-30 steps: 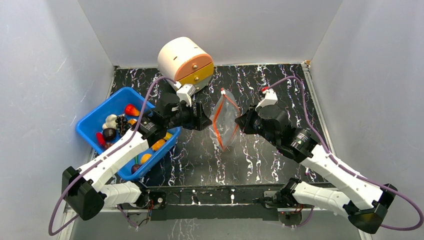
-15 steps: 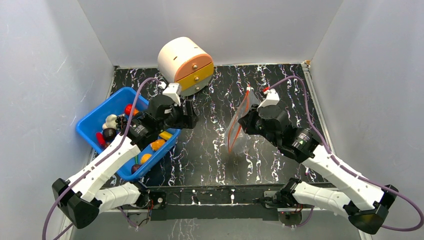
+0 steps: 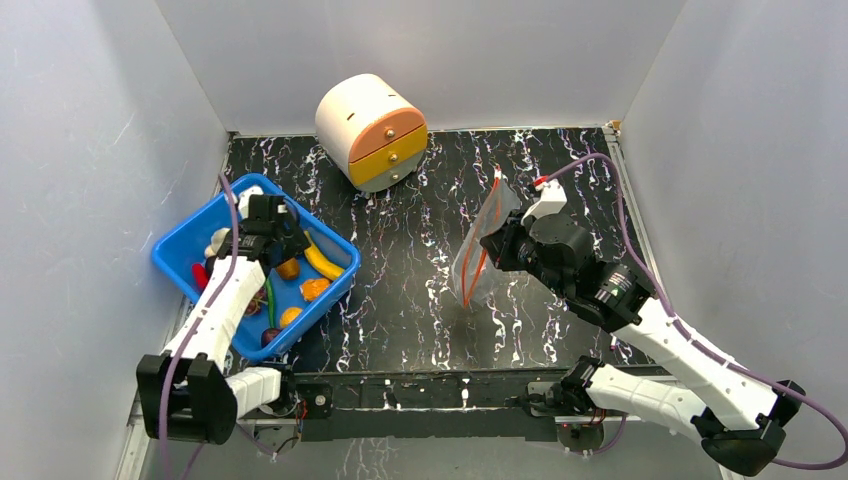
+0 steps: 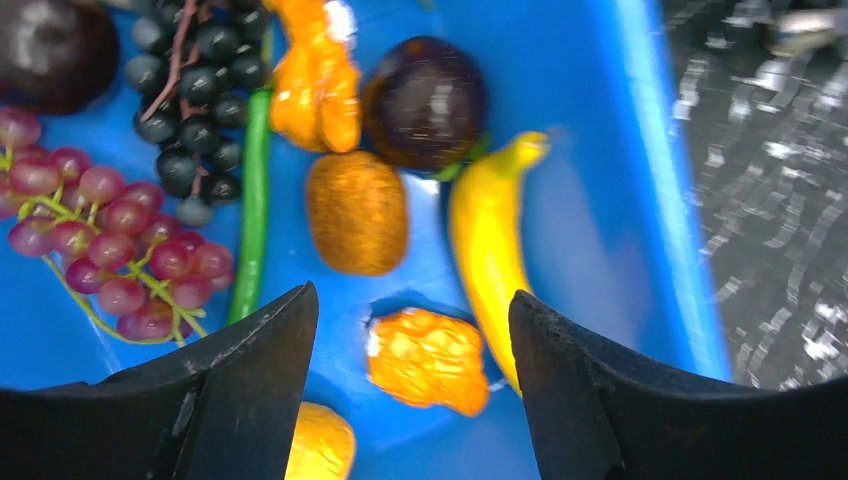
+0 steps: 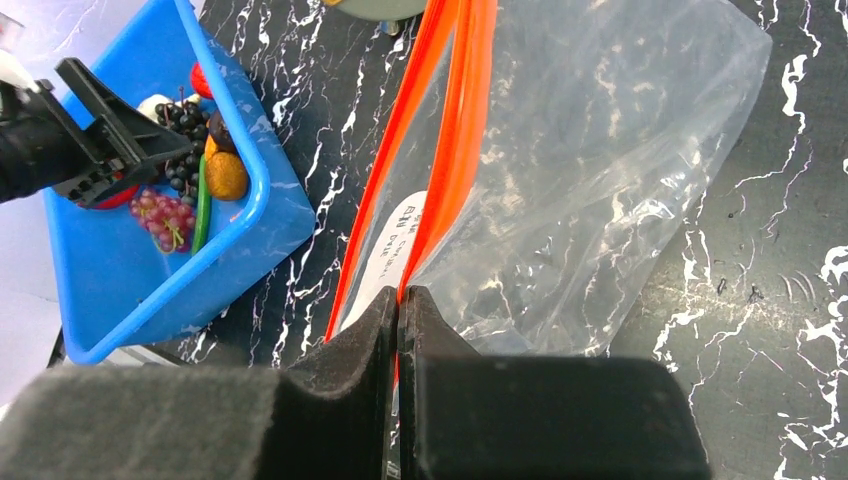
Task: Place the food in the zip-top bag and seal the zipper
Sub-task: Pick up the fake fruit from the bin.
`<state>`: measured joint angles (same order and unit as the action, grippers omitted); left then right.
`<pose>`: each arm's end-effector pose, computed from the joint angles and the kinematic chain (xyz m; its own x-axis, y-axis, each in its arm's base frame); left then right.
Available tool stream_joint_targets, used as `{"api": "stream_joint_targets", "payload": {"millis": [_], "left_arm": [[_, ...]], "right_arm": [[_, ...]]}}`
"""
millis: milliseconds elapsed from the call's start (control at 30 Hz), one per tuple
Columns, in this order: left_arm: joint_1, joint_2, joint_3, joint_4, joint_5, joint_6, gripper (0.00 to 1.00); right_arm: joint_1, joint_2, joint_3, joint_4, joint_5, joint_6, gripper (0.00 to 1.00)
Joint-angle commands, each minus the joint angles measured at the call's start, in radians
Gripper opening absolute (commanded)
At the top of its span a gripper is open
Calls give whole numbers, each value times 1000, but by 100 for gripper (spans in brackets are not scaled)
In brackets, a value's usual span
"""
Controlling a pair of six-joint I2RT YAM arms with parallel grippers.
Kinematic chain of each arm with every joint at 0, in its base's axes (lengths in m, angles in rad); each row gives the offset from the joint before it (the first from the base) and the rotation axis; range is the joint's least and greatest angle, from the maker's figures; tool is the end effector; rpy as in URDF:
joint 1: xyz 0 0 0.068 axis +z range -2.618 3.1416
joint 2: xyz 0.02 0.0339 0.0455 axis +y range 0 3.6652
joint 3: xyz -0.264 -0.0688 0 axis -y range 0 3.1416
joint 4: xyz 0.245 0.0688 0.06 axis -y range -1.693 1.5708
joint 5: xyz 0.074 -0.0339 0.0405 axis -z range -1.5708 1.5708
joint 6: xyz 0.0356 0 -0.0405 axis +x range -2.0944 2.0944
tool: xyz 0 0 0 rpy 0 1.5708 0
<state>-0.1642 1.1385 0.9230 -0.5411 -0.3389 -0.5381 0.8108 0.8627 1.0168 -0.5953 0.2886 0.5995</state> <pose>0.2385 -0.0275 0.2856 -0.5383 -0.4008 -0.7414 -0.4195 0.8904 -0.1767 0.1306 0.1227 0.3648 -0.5349 0.2223 -0.8151 -0.2613 0.8739 0.4099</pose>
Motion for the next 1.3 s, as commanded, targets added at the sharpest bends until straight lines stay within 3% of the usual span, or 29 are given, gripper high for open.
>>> {"api": "stream_joint_targets", "payload": {"millis": [0,400,700,833,967,1233,1267], "left_arm": [[163,67,-104,123,98,-52,66],[286,224,-116,204,285,-50,72],[299,294,-118,204,292,-50,73],[304,312,-117,208,307,-48,65],[304,284,-120,191,293,-36,51],[304,127,-107,120,290,-17,37],[305,48,-84,85,306,-7,34]], "right_arm": [[4,-17,6,54,-8,-17,0],[4,-36,-12,61,-14,-8,0],[4,-52,-34,76,-28,-3,0],[4,-59,-39,62,-16,-3,0],[3,-74,-40,52,-10,-3,0],[4,-65,-34,28,-43,11,0],[4,-61,-39,26,-64,20,0]]}}
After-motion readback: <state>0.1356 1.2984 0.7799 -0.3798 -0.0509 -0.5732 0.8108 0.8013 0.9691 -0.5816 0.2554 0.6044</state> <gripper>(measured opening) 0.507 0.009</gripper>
